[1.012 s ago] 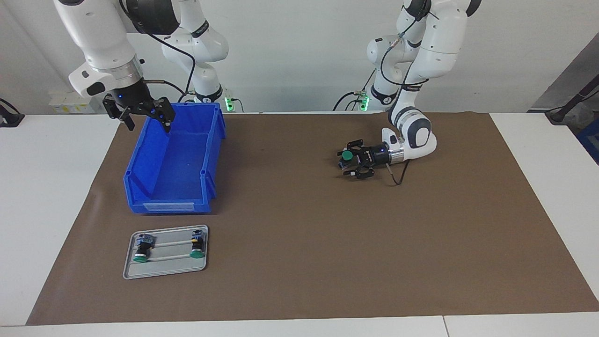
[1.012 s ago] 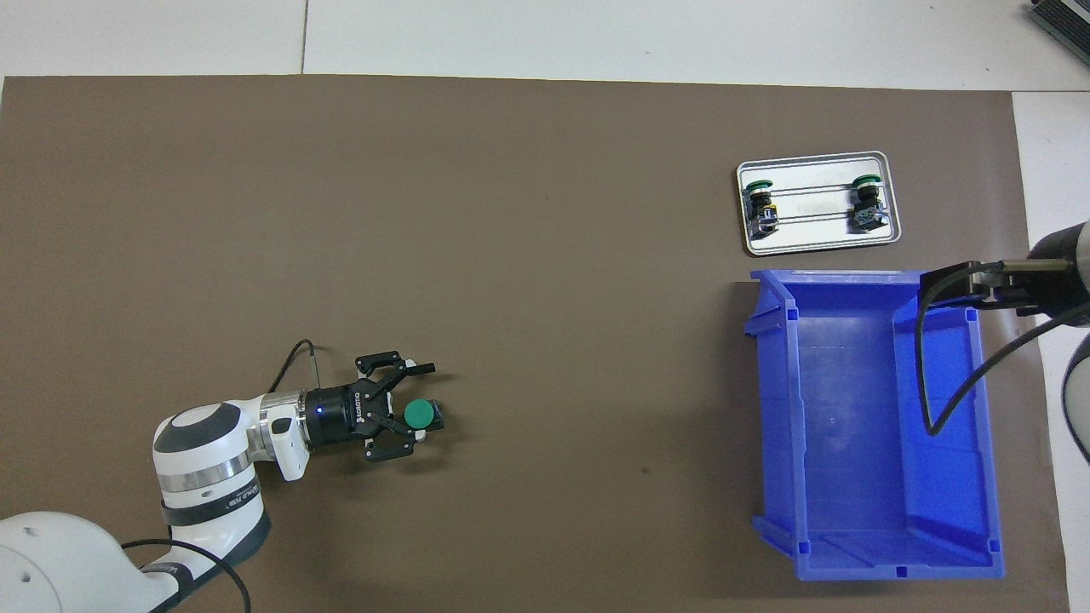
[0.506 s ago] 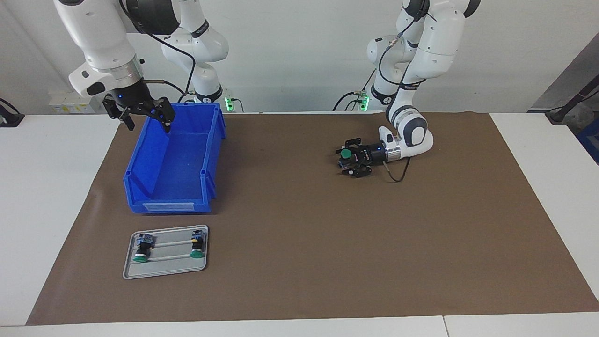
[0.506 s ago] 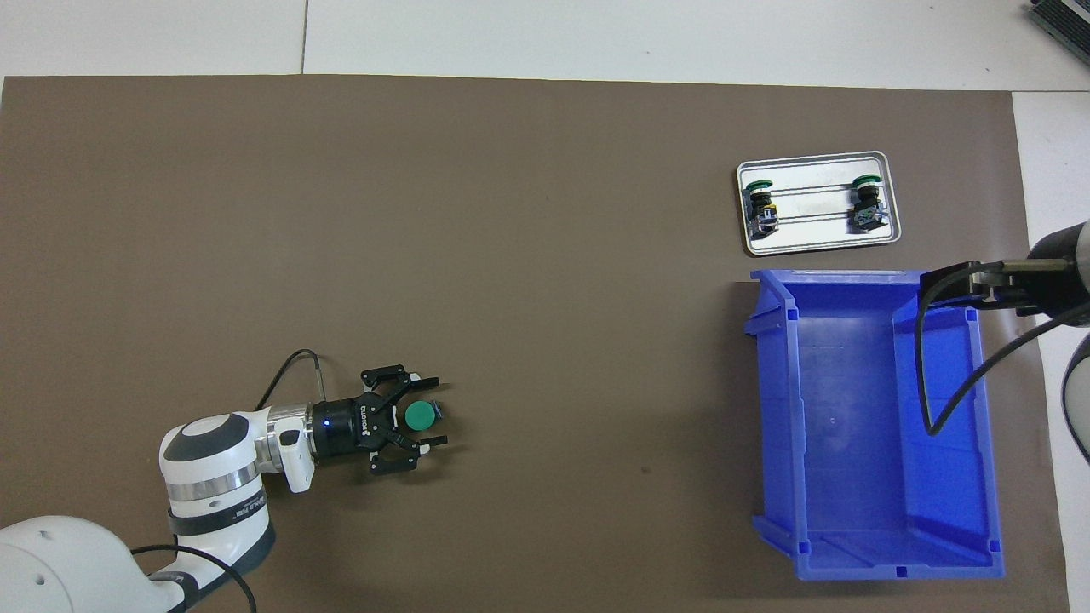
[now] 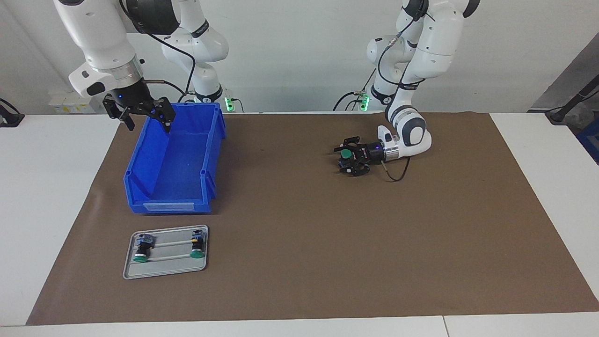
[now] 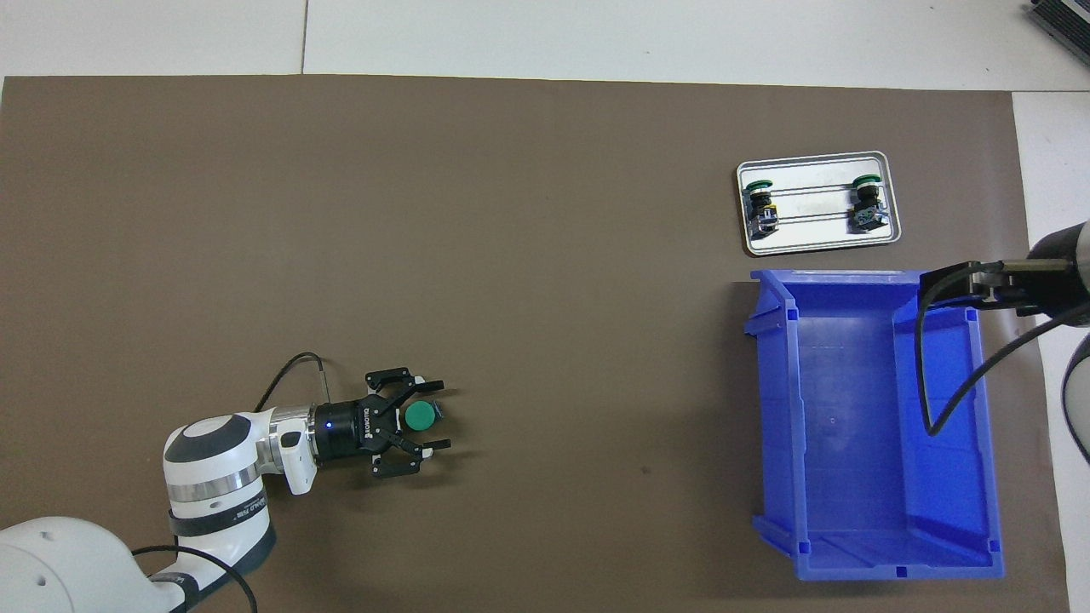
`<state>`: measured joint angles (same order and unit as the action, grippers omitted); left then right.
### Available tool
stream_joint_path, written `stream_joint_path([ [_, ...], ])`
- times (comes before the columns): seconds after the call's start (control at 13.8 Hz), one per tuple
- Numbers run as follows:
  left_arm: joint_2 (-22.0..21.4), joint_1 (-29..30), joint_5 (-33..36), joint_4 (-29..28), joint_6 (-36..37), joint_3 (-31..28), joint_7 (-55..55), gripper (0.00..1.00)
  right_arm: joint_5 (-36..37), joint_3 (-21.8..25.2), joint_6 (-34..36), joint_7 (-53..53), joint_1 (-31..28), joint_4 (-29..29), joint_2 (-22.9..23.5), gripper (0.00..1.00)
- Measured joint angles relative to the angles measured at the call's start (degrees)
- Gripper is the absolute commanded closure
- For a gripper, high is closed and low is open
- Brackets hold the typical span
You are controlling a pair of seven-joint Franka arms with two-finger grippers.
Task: Place and press button with both arms
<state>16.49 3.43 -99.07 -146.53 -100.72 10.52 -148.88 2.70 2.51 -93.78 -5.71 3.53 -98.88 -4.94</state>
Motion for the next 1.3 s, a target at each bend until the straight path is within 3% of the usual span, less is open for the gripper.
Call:
stream_joint_path([
  [0.65, -0.8, 3.1, -0.1, 1.5, 8.5, -0.4, 7.7, 0.13, 0.0, 0.0, 0.0, 0.0, 0.0, 0.0, 0.0, 0.0],
  [1.08, -3.1, 3.8, 0.1, 15.0, 7.6, -0.5, 38.3, 0.12, 0.0, 0.0, 0.0, 0.0, 0.0, 0.0, 0.0, 0.0],
  [1.3, -7.3, 3.6, 7.8, 21.1, -0.3, -0.1, 56.1, 0.12, 0.0, 0.0, 0.0, 0.0, 0.0, 0.0, 0.0, 0.0],
])
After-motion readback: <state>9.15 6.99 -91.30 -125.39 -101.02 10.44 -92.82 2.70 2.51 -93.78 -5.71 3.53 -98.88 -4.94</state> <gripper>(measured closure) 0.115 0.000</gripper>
